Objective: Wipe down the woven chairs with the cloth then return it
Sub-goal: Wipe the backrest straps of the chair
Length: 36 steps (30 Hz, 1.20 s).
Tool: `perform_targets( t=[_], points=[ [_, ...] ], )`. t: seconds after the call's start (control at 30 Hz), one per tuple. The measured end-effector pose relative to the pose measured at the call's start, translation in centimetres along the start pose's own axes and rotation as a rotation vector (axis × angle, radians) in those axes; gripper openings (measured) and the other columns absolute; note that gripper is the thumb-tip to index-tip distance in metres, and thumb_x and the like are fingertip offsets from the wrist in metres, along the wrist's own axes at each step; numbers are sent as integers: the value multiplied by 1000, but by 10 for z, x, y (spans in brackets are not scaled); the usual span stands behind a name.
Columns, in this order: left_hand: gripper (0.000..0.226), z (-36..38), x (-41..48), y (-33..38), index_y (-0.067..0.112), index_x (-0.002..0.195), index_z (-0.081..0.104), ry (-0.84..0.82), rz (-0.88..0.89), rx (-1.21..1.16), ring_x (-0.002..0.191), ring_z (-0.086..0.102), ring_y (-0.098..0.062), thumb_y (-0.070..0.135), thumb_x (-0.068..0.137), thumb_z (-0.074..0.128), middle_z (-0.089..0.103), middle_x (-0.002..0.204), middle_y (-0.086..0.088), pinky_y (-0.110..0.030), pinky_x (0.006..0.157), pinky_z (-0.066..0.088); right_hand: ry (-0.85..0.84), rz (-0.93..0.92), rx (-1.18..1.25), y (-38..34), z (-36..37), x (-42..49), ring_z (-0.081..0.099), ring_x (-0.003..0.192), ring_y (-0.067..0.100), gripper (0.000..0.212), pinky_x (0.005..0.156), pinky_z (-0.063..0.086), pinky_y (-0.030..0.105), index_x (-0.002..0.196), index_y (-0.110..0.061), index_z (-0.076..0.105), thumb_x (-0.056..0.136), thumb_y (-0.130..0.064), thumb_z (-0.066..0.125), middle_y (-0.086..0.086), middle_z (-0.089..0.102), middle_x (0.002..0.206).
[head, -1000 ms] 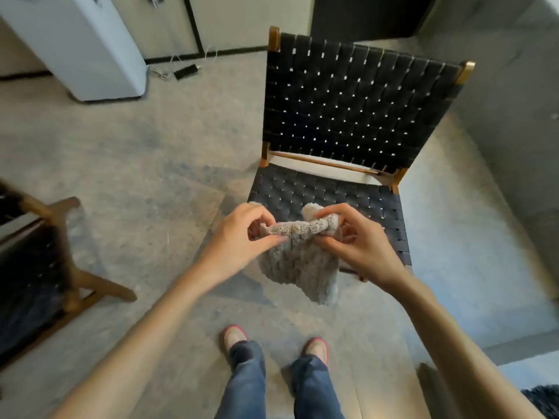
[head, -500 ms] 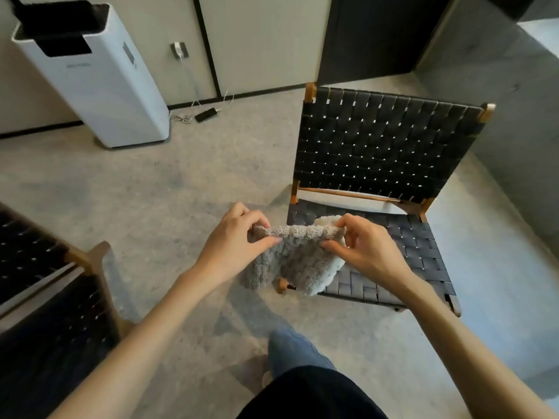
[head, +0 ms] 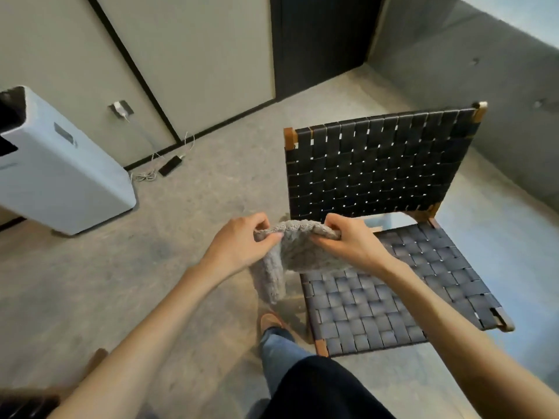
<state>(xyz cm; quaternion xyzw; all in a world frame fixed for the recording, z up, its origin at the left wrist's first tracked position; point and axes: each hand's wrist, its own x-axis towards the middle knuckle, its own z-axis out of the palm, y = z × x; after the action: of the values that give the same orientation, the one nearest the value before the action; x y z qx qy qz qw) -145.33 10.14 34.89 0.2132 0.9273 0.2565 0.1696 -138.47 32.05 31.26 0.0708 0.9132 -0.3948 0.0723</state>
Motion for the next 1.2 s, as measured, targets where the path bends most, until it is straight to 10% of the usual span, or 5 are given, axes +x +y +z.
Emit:
perform_targets(
  t=[0.47,0.57,0.8,1.0,1.2],
  points=[
    [10,-2,188,-8,15,92,53,-499,-248,-647,62,63,-9,23,94,58,61,87,-8,-26,52,56,379,421,388,-17,18,96,56,87,-9,18,69,45,12,110,-30,59,93,-36,56,-20,61,95],
    [15,-4,218,-12,8,107,53,-660,-301,-730,77,68,-18,19,96,54,62,103,-13,-30,62,60,425,492,599,-27,37,113,59,102,4,26,86,51,26,119,-25,55,93,-24,56,-8,62,114],
    [29,-35,285,-35,5,114,60,-1023,-261,-753,95,68,-30,23,101,42,66,112,-13,-36,83,57,749,619,814,-71,82,167,59,94,0,41,74,49,11,117,-27,51,85,-4,63,-8,60,109],
    [19,-45,358,-48,14,109,59,-791,230,-332,81,64,-14,19,100,43,68,108,-8,-18,64,51,1134,841,957,-74,81,211,59,97,7,40,84,54,31,121,-26,48,87,-8,60,-9,58,108],
    [18,-29,442,-38,19,111,57,-602,353,-169,98,61,-18,18,99,44,64,110,-4,-31,82,53,1269,847,863,-34,55,265,57,97,2,43,78,50,22,129,-27,46,90,-19,61,-16,56,106]
  ],
)
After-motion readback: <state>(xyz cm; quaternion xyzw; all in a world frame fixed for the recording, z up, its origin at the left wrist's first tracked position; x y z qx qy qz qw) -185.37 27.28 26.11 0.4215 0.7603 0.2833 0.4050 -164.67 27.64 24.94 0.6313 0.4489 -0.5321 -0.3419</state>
